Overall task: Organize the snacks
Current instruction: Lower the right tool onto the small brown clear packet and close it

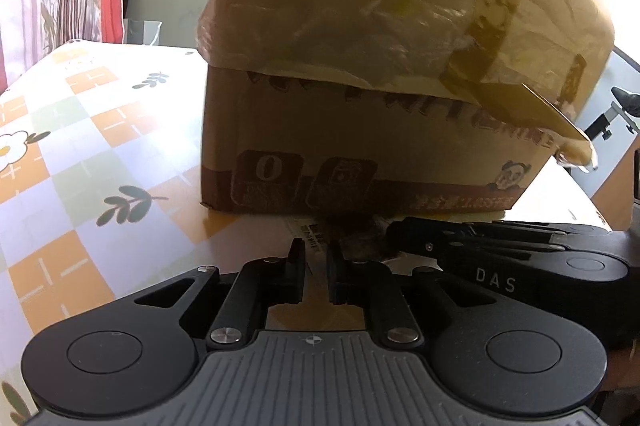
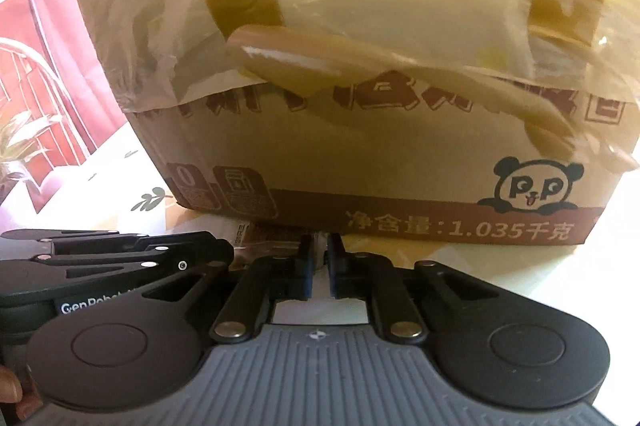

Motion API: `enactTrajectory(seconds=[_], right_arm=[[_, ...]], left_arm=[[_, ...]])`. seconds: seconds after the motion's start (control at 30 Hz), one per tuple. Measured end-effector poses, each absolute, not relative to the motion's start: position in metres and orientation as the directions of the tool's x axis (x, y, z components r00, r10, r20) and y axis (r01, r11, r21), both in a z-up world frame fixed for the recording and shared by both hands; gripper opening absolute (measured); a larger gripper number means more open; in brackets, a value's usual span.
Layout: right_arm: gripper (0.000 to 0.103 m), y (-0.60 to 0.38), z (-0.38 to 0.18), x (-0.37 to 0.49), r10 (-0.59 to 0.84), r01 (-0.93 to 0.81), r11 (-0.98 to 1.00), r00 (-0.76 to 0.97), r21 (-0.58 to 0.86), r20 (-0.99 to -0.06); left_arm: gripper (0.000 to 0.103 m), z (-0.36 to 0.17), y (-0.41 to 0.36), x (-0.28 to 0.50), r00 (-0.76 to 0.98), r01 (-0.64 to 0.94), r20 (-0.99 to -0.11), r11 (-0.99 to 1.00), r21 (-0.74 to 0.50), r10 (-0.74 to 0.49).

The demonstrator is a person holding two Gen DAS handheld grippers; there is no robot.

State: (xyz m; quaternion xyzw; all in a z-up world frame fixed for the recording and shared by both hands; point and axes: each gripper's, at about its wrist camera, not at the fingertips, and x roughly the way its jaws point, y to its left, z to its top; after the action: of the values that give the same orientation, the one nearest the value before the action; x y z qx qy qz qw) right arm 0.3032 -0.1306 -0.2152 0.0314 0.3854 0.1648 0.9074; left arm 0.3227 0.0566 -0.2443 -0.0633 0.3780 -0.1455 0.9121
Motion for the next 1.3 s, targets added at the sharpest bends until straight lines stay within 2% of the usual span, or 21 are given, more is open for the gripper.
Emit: enactTrajectory(seconds=[0.5,0.73,0.87,0.97,1.3], right_arm=[[0.008,-0.164,-0.208,0.259,0.359,-0.204,0.932,0.616,0.299,-0.701],[0.007,-0.184,-0.207,0.244,0.356,-0.155,0.929,0.621,0.336,-0.699],[0.012,-0.190,-0.202,0.242,0.322,-0.154,0.943,0.645,0.295,-0.693],[0.019,-0.192,-0.204,0.242,0.333,-0.154,0.938,0.642,0.309,-0.690],[0.021,-0.183,-0.210,0.248,0.387,-0.192,0.917,0.633,0.348,-0.671]], left_arm=[[0.012,-0.244,0.037,0.278,0.628,0.271,-0.694,0.935,-0.230,-0.353],[0.012,-0.245,0.018,0.263,0.630,0.315,-0.698,0.934,-0.172,-0.341],[0.012,-0.247,0.015,0.264,0.630,0.316,-0.701,0.935,-0.162,-0.334],[0.012,-0.247,0.013,0.263,0.632,0.317,-0.701,0.936,-0.154,-0.330],[0.012,-0.247,0.012,0.261,0.644,0.315,-0.696,0.939,-0.137,-0.318]])
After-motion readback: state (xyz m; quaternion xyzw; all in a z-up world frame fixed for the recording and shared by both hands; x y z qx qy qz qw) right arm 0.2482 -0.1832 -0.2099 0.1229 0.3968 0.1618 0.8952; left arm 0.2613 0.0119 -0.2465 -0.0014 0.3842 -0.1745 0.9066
